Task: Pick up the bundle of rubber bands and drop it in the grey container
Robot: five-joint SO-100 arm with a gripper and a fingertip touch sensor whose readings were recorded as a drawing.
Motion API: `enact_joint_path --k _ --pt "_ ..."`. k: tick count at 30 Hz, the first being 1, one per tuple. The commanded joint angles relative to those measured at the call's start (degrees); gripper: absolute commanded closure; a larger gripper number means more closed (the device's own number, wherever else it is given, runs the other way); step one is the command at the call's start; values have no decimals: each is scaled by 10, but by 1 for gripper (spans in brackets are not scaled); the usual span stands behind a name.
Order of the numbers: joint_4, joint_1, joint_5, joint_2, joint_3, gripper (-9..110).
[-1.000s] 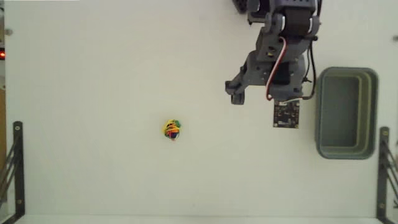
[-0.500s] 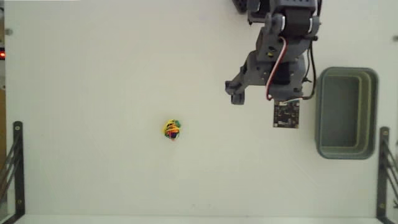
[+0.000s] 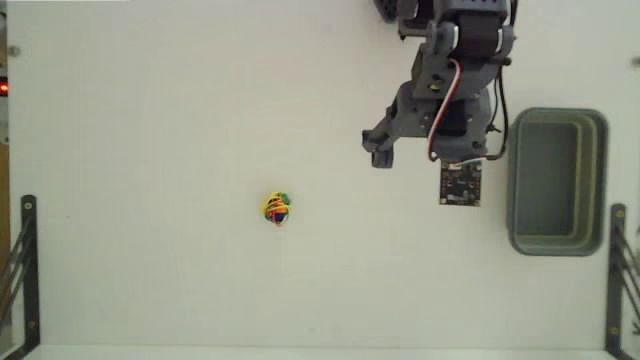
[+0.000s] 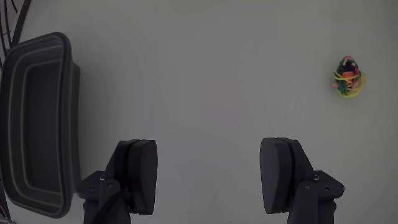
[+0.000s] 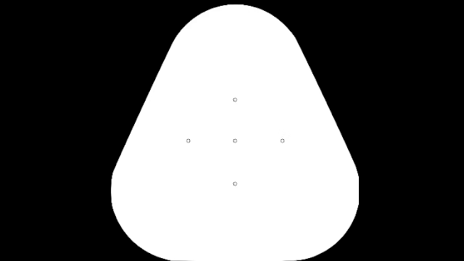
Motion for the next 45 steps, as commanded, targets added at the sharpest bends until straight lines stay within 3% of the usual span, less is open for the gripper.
enact_joint_path --k 1,24,45 --pt "11 -4 3 18 3 -9" --pt "11 -1 3 18 3 -9" --pt "11 157 3 18 3 -9"
